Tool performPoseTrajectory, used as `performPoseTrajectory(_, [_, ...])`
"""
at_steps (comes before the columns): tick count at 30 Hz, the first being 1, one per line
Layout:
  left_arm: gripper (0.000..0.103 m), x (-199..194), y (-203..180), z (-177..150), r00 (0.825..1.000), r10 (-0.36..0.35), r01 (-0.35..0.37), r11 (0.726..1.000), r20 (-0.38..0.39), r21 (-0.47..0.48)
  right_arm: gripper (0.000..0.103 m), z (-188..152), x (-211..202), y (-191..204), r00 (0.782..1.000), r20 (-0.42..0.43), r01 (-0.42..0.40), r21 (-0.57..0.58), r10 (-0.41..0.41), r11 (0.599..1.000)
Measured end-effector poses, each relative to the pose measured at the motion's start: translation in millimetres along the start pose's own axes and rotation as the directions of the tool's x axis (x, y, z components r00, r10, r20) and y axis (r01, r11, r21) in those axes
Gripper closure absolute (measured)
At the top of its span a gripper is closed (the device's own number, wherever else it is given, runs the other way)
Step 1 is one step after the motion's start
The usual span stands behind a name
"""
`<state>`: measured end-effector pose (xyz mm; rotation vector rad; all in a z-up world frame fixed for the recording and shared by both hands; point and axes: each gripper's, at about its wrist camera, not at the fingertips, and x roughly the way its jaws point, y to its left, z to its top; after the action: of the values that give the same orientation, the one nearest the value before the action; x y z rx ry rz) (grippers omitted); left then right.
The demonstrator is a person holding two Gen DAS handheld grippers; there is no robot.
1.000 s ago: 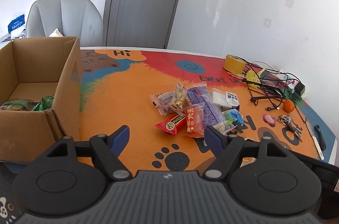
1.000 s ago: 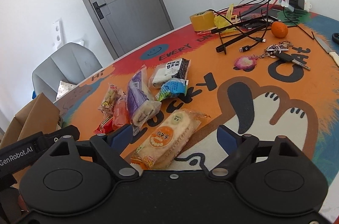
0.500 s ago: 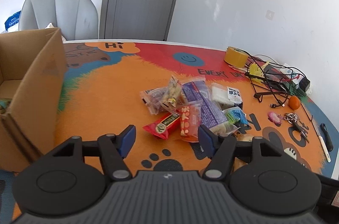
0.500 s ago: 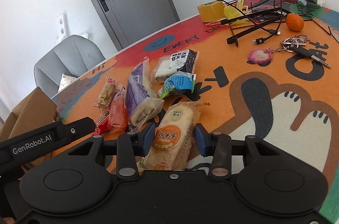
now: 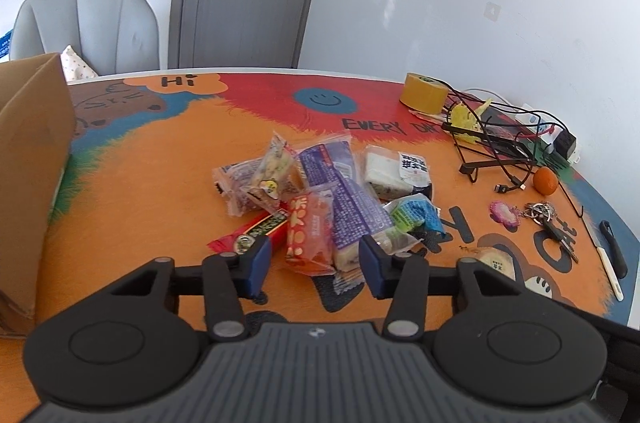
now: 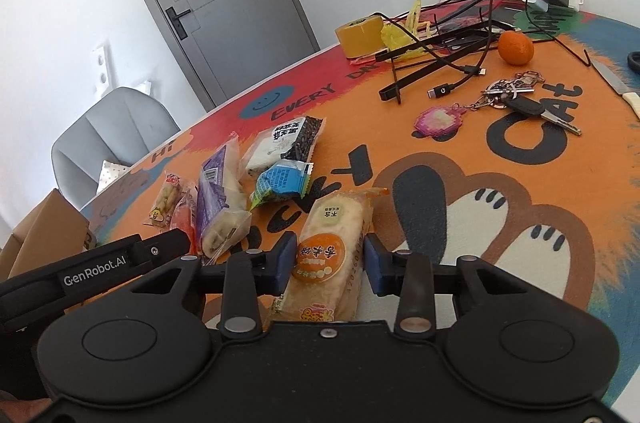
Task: Organize snacks
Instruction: 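Grasp the orange-labelled bread pack with right tool while left tool approaches pile, then grasp the red-white striped snack pack with left tool while right tool holds bread pack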
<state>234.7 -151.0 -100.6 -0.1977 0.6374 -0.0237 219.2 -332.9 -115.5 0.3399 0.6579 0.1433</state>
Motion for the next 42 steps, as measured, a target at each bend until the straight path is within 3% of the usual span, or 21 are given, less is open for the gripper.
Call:
performPoseTrajectory(7, [0.067,12,-2,-1,1.000,0.009,-0.009,1.000,0.000,0.001,0.065,1,-1,-6,1.000,-0.005,0.002,0.005,-0.002,1.000])
performPoseTrajectory(12, [0.068,18,3,2,1.000,0.017,-0.017,1.000,0.004,-0.019,0.064,0,0,-3,1.000,-0.006,0.008,-0.003,-0.008,1.000])
performPoseTrajectory(15, [0.068,22,7,2,1.000,0.013,-0.014,0.999,-0.006,-0.029,0.053,-1,0,3,1.000,-0.007,0.010,-0.018,-0.010,1.000])
performPoseTrajectory(17, [0.078,23,7,0,1.000,-0.003,0.002,1.000,-0.016,-0.022,0.047,-1,1,7,1.000,-0.007,0.014,-0.028,-0.014,1.000])
performPoseTrajectory(20, [0.081,19,8,-2,1.000,-0.009,0.009,1.000,-0.015,-0.023,0.038,-2,1,11,1.000,0.001,0.029,-0.035,-0.029,0.999])
performPoseTrajectory(29, [0.081,-3,14,-4,1.000,-0.017,0.017,1.000,0.008,-0.024,0.032,-11,9,29,0.994,0.016,0.111,-0.098,-0.110,0.989])
performPoseTrajectory(30, [0.081,-5,15,-4,1.000,-0.017,0.017,1.000,0.009,-0.026,0.033,-12,10,31,0.993,0.020,0.122,-0.111,-0.120,0.986])
performPoseTrajectory(34, [0.081,-15,20,-4,1.000,-0.018,0.019,0.999,0.021,-0.029,0.066,-13,7,31,0.993,0.017,0.120,-0.111,-0.119,0.987])
performPoseTrajectory(42, [0.081,-37,25,-1,0.998,-0.019,0.021,0.999,0.060,-0.035,0.067,-13,-14,42,0.998,0.050,0.044,-0.114,-0.039,0.992])
